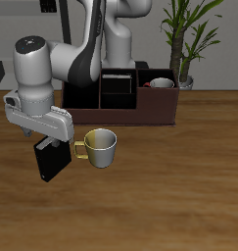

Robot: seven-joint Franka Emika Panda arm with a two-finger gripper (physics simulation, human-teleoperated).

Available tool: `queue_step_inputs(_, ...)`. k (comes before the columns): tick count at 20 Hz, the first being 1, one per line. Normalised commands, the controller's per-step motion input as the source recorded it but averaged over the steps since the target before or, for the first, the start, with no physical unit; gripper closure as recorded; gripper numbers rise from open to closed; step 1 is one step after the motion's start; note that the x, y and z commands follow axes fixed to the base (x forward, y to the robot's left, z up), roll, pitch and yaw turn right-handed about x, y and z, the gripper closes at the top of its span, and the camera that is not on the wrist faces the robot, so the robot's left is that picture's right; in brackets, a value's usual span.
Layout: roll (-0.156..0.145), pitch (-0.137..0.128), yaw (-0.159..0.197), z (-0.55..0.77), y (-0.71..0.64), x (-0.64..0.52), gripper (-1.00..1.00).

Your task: Place the red mug into the back desk caddy's right compartment and place the left black book into the back desk caddy's back compartment and place the right black book into the back desk caddy's front compartment

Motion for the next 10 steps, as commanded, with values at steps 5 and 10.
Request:
queue_step_inputs(5,-0.015,0.022,-0.025,-0.22,-0.03,-0.04,-1.00)
queue_step_inputs(10,0.017,0.029,-0.005,-0.23,0.09,-0.02,-1.00)
